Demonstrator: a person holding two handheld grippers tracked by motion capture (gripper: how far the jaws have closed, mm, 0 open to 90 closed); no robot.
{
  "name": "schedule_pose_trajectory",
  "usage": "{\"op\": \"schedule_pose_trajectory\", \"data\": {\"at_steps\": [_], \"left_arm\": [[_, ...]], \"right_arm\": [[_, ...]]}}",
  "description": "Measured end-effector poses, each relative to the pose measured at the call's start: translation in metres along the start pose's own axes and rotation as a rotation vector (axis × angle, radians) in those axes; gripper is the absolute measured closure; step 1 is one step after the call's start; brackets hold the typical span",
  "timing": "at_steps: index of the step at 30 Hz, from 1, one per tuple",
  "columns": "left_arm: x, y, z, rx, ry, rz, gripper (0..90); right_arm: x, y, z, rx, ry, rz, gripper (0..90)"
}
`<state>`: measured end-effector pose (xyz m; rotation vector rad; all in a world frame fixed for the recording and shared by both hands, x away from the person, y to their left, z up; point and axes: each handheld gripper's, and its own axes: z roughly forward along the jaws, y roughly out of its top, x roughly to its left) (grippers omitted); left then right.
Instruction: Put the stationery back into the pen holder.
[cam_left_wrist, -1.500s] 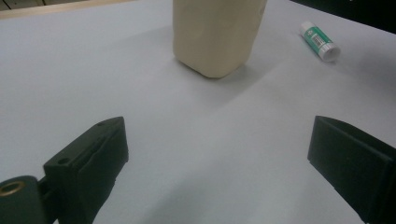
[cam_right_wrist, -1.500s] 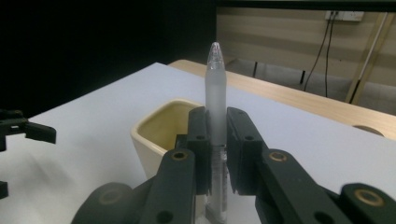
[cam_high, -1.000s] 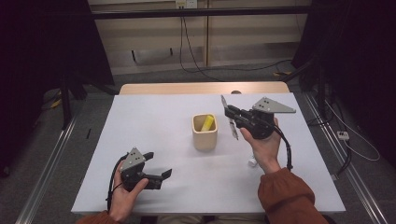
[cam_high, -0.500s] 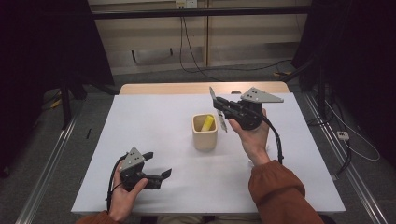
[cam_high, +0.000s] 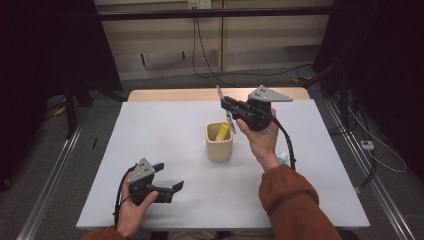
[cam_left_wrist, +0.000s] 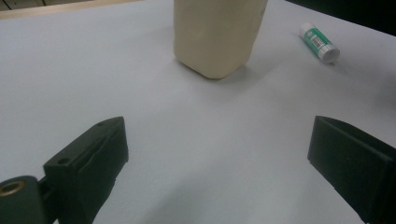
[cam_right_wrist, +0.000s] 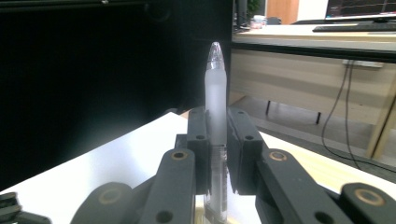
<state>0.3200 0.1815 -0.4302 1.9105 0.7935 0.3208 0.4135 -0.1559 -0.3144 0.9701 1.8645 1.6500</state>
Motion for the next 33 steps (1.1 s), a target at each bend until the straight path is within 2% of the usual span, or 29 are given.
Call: {"op": "schedule_pose_trajectory", "data": {"at_steps": [15, 23, 30, 33], "left_arm": [[0.001, 0.0, -0.001, -0.002, 0.002, 0.001, 4.9], [0.0, 0.0, -0.001, 0.002, -0.002, -0.001, 4.9], [0.001, 0.0, -0.001, -0.001, 0.002, -0.003, 4.9], [0.001, 0.0, -0.001, 0.001, -0.002, -0.003, 4.9]], "right_arm": [[-0.002, -0.013, 0.014, 0.041, -0.002, 0.003, 80.9], [-0.008, -0.021, 0.019, 0.052, -0.021, 0.03, 80.8], [-0.009, -0.025, 0.021, 0.048, -0.031, 0.047, 80.8], [-0.009, -0.023, 0.021, 0.03, -0.028, 0.047, 80.8]]}}
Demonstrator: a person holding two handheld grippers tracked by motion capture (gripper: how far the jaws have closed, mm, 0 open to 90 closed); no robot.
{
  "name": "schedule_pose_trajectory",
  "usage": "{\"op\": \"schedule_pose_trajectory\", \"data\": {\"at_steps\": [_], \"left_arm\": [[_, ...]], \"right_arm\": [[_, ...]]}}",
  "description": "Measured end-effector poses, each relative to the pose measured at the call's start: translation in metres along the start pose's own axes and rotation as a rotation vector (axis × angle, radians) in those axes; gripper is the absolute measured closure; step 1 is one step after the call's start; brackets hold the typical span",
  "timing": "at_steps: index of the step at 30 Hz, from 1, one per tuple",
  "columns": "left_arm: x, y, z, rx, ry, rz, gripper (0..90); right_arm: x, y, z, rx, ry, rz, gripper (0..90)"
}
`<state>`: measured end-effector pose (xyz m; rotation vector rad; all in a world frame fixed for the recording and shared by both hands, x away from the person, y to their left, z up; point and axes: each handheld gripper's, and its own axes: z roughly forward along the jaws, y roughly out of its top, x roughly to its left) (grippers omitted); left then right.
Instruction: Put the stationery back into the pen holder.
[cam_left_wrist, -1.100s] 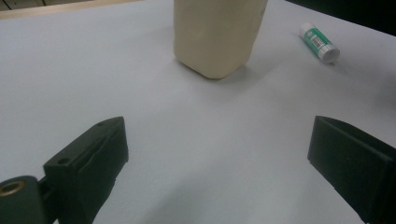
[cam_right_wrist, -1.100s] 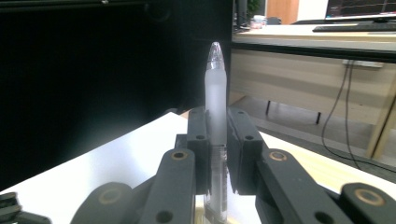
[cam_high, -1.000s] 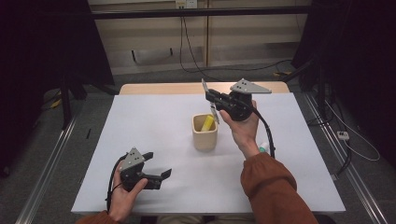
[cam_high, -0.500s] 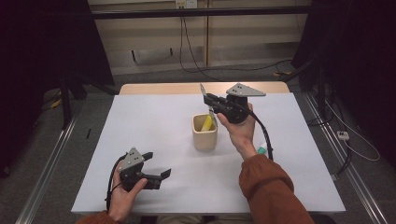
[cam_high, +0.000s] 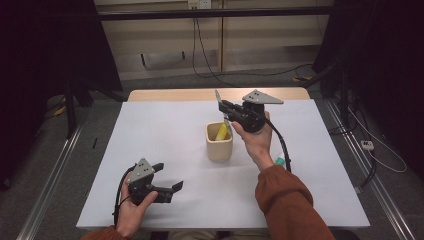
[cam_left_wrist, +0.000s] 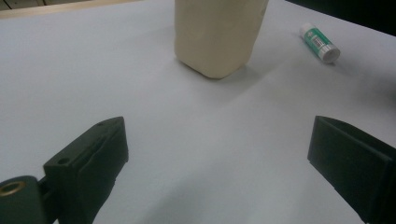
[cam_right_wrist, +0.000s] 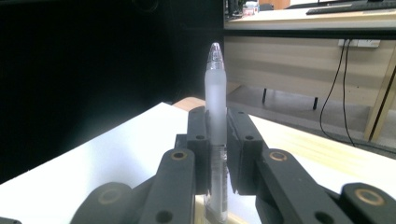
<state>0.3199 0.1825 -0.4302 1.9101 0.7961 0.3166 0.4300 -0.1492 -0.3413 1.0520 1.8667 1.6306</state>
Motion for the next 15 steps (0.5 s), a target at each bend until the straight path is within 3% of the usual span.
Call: {"op": "schedule_pose_trajectory", "data": {"at_steps": [15], "left_arm": [[0.0, 0.0, -0.001, -0.007, 0.002, -0.003, 4.9]], "right_arm": [[0.0, -0.014, 0.014, 0.038, -0.017, 0.011, 80.8]]}}
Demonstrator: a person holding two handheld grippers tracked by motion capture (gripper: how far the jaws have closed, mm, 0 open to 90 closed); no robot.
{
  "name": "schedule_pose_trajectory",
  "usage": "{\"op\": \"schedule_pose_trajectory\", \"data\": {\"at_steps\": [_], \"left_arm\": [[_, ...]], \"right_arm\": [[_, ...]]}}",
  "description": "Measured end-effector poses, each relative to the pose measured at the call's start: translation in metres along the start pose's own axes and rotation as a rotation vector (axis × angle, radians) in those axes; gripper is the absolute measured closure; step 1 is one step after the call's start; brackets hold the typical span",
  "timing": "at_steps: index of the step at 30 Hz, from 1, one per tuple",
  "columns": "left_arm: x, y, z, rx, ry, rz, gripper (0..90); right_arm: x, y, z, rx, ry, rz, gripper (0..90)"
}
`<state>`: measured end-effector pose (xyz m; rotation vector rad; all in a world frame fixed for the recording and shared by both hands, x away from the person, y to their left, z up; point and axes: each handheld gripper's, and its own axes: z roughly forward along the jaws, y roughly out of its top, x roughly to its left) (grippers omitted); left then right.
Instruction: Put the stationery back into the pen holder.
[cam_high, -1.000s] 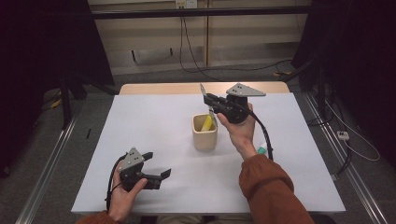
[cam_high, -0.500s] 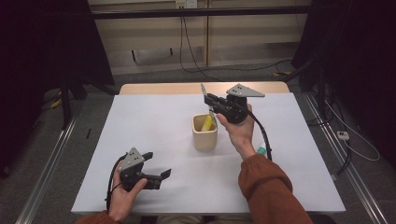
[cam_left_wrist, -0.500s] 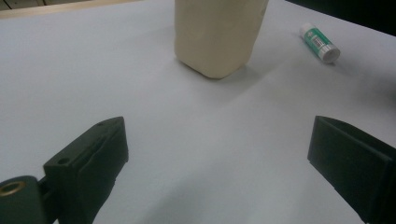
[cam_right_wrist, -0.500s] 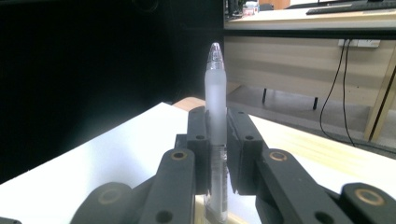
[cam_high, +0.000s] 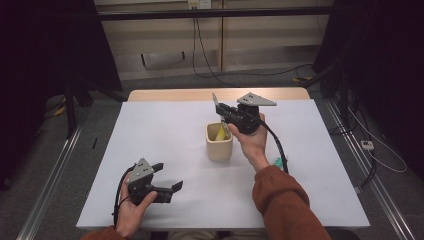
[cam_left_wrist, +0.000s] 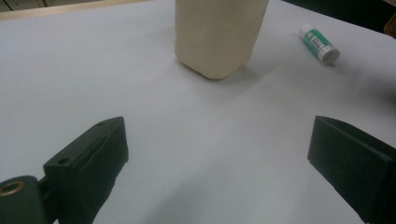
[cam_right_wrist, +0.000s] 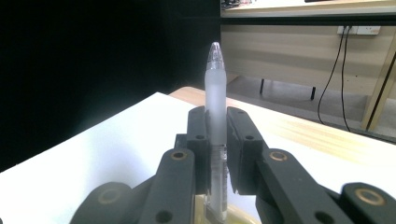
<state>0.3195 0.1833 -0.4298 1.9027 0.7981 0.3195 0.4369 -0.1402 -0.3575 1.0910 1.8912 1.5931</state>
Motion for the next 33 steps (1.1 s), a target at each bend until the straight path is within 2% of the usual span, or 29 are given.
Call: {"op": "schedule_pose_trajectory", "data": {"at_steps": [13, 17, 23, 33], "left_arm": [[0.0, 0.0, 0.001, 0.008, -0.002, 0.003, 4.9], [0.0, 0.0, 0.001, 0.008, -0.002, 0.005, 4.9], [0.0, 0.0, 0.001, 0.007, -0.004, 0.0, 4.9], [0.0, 0.0, 0.001, 0.009, -0.004, 0.003, 4.9]], "right_arm": [[-0.005, -0.021, -0.006, 0.051, 0.0, 0.002, 80.3], [-0.008, -0.023, -0.009, 0.073, -0.006, 0.011, 77.6], [-0.011, -0.021, -0.011, 0.076, 0.005, 0.033, 55.6], [-0.014, -0.016, -0.022, 0.082, -0.004, 0.034, 33.2]]}}
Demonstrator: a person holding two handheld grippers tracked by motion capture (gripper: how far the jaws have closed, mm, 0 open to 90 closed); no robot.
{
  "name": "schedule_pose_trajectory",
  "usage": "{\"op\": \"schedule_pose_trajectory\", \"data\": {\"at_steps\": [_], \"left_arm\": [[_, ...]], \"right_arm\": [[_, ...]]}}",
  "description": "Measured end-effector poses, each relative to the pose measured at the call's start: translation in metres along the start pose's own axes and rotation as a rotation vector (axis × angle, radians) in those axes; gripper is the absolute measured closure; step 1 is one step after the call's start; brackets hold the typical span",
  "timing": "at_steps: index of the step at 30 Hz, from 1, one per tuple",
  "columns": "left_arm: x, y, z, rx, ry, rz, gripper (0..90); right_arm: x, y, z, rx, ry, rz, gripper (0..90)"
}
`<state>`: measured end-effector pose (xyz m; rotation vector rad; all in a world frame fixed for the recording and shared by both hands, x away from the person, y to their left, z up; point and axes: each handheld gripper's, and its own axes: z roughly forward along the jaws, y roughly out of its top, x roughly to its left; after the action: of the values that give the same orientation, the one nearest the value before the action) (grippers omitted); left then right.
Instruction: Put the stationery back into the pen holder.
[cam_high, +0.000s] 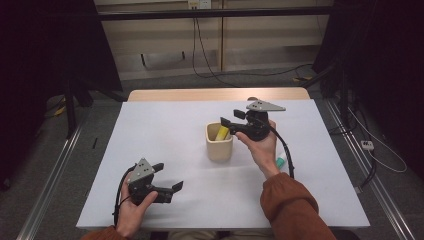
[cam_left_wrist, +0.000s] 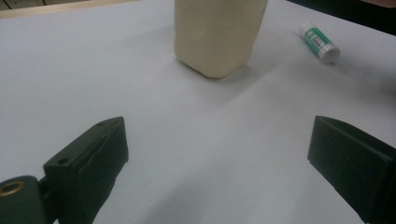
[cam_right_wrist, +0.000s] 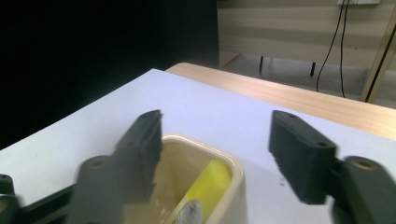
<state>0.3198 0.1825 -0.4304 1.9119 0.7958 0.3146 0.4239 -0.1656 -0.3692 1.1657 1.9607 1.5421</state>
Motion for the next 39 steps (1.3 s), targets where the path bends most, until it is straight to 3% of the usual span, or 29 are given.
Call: {"op": "schedule_pose_trajectory", "data": {"at_steps": [5, 9, 17, 23, 30, 39], "left_arm": [[0.0, 0.0, 0.0, 0.001, 0.002, 0.004, 4.9], [0.0, 0.0, 0.0, 0.0, 0.0, -0.001, 4.9], [-0.001, 0.0, 0.0, -0.001, 0.002, 0.001, 4.9], [-0.001, 0.0, 0.001, 0.002, 0.003, -0.003, 4.9], [-0.001, 0.0, 0.001, 0.003, 0.002, -0.001, 4.9], [-0.001, 0.0, 0.001, 0.002, 0.002, 0.002, 4.9]], "right_arm": [[-0.003, -0.001, -0.007, 0.014, -0.012, 0.02, 21.0], [-0.005, 0.0, -0.015, 0.016, -0.023, 0.021, 16.8], [-0.012, -0.002, -0.04, 0.035, -0.045, 0.022, 14.8], [-0.018, -0.012, -0.052, 0.078, -0.069, 0.032, 14.0], [-0.024, -0.023, -0.063, 0.143, -0.135, 0.036, 13.7], [-0.035, -0.03, -0.079, 0.176, -0.195, 0.051, 13.8]]}}
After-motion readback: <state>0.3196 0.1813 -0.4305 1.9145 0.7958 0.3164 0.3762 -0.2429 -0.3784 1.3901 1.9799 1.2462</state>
